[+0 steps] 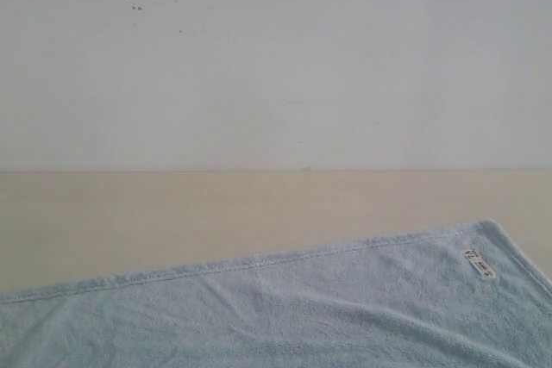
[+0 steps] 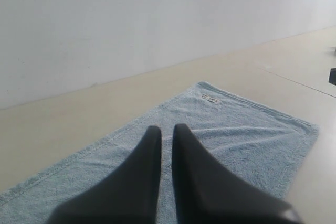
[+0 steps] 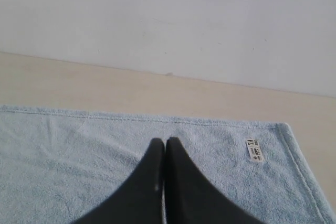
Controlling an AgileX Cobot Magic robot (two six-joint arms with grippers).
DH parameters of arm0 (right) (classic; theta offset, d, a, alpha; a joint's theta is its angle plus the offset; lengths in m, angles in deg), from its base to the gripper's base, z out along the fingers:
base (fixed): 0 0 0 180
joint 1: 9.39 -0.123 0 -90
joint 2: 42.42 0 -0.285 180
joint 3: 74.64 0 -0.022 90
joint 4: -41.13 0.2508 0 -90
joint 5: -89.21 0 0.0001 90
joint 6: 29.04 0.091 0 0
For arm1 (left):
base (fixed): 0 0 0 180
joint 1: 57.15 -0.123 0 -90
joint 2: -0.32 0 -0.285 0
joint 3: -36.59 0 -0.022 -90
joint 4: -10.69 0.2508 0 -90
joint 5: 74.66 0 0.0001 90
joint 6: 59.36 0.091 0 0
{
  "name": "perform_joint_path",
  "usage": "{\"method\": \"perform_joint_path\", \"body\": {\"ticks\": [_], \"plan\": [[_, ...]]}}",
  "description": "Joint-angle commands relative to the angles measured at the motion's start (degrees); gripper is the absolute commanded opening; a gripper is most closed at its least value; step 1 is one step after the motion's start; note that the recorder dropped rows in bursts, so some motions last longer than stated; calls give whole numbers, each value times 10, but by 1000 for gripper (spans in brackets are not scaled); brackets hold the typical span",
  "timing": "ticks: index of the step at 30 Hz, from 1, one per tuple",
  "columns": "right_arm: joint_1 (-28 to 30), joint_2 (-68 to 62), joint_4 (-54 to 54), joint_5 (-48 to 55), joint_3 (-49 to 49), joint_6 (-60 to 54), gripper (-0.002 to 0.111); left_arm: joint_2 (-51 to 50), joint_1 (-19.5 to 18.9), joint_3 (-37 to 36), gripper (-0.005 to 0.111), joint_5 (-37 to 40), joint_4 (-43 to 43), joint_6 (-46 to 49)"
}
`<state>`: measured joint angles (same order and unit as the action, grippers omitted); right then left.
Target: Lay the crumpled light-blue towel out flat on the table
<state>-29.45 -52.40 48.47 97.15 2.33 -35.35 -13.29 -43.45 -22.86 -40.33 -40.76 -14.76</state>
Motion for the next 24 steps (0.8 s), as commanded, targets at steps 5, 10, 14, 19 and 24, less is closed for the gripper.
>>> {"method": "perform_joint_path", "body": {"ticks": [5,10,14,19,24], "plan": [[2,3,-17,-6,3,-2,0,4,2,3,8,-3,-7,-1],[2,3,-17,4,3,-2,0,4,2,3,8,-3,-7,-1],[2,3,-17,4,3,-2,0,4,2,3,8,-3,-7,-1],[2,3,-17,4,3,0,0,4,2,3,8,-3,-7,-1],[2,3,-17,4,3,0,0,4,2,3,8,-3,-7,-1]]}}
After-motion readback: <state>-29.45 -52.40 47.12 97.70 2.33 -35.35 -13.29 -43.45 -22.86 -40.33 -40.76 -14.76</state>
